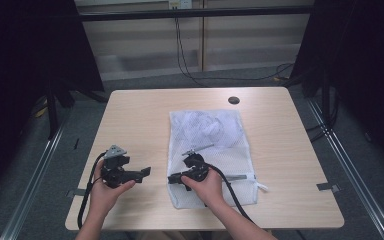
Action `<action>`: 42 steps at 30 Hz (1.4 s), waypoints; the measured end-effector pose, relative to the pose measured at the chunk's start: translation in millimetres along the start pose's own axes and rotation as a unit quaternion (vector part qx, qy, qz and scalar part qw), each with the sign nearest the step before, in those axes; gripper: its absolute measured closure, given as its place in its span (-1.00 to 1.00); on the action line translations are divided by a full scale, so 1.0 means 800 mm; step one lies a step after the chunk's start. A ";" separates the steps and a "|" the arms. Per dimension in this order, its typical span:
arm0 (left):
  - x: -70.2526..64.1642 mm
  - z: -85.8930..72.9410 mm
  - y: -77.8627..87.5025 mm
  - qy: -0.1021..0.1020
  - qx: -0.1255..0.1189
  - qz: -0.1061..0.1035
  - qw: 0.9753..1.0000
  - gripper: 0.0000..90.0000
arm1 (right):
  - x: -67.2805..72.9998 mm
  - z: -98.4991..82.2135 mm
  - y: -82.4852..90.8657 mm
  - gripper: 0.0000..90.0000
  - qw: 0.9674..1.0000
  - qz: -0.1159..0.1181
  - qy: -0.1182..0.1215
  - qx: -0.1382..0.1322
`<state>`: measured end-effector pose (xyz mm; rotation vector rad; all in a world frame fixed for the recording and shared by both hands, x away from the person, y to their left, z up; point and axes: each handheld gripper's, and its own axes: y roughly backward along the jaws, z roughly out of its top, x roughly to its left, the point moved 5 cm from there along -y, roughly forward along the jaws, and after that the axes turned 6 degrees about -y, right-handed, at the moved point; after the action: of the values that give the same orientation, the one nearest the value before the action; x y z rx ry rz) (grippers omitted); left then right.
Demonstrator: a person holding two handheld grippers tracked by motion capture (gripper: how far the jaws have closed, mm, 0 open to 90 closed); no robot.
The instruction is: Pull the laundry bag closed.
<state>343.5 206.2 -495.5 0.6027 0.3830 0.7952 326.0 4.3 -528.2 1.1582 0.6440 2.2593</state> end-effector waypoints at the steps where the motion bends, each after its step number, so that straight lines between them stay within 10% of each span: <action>1: 0.000 0.000 0.000 0.000 0.000 0.000 1.000 -0.92 | 0.000 0.000 -0.001 0.77 1.000 -0.001 -0.002 0.003; 13: -0.006 -0.001 -0.002 -0.001 0.000 -0.012 1.000 -0.92 | -0.004 -0.001 -0.004 0.93 1.000 -0.012 -0.021 0.013; 28: -0.041 0.003 -0.012 0.022 -0.008 -0.098 0.995 -0.92 | 0.002 0.010 0.025 0.93 0.999 0.006 -0.033 -0.029; 42: -0.061 0.002 -0.028 0.020 0.014 -0.130 0.991 -0.89 | 0.003 0.015 0.034 0.93 0.998 0.009 -0.037 -0.047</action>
<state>325.4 156.2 -503.7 0.5494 0.4992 0.5537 328.6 -12.6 -503.8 1.2007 0.4956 2.2254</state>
